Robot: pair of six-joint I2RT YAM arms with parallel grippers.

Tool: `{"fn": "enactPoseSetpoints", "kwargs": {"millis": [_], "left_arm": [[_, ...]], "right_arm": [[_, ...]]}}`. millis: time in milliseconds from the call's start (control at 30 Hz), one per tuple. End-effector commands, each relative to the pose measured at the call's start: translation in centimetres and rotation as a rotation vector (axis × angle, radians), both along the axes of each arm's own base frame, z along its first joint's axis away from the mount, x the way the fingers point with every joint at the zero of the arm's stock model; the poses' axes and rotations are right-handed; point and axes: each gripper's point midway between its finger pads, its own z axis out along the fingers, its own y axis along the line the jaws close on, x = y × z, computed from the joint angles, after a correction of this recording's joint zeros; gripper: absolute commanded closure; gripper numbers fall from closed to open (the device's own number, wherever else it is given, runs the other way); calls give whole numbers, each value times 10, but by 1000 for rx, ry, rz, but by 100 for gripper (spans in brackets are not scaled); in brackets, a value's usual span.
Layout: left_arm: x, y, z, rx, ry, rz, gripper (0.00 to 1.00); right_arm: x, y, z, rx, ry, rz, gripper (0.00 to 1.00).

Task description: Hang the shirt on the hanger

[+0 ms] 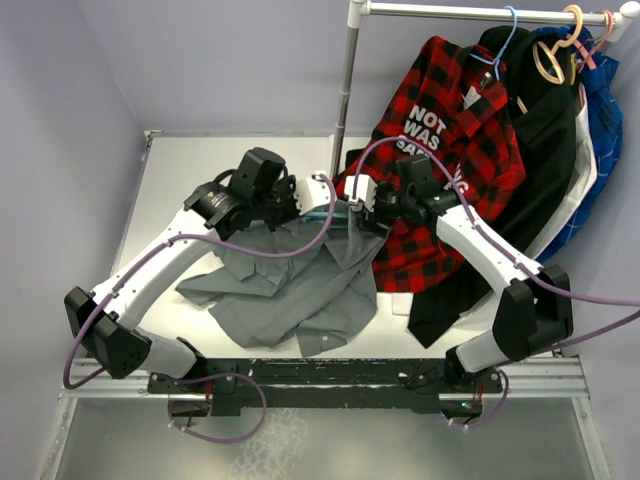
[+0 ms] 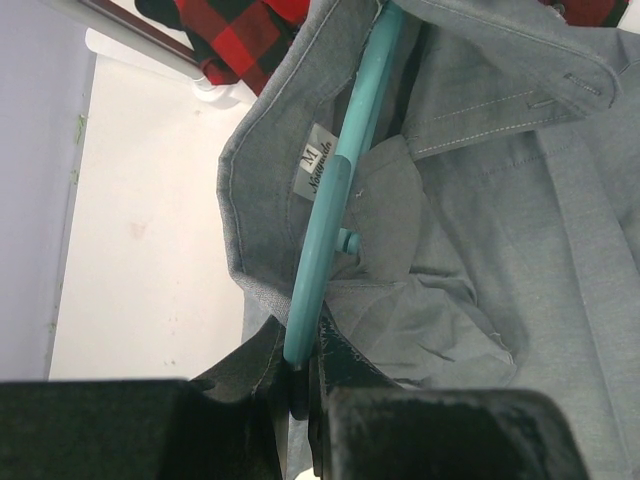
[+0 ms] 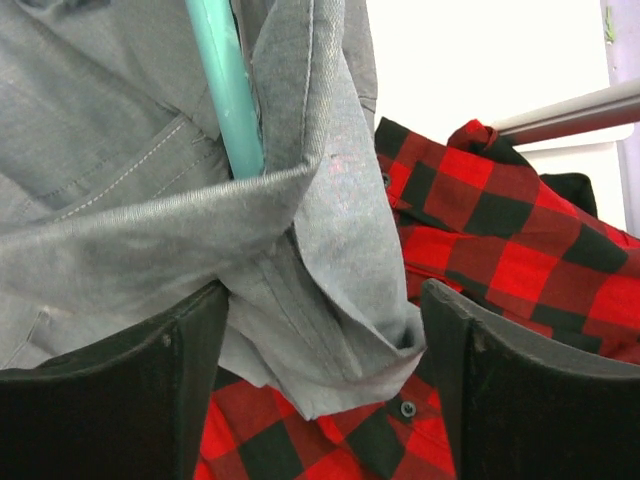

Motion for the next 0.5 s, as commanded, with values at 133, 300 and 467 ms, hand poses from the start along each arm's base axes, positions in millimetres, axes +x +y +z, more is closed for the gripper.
{"fn": "enactPoseSetpoints", "kwargs": {"millis": [133, 300, 467], "left_arm": [[7, -16, 34, -96, -60, -23, 100], [9, -18, 29, -92, -49, -23, 100], [9, -19, 31, -98, -46, -22, 100]], "right_arm": [[-6, 41, 46, 145, -115, 131, 62], [-23, 56, 58, 203, -114, 174, 60], [-31, 67, 56, 208, -80, 190, 58]]}}
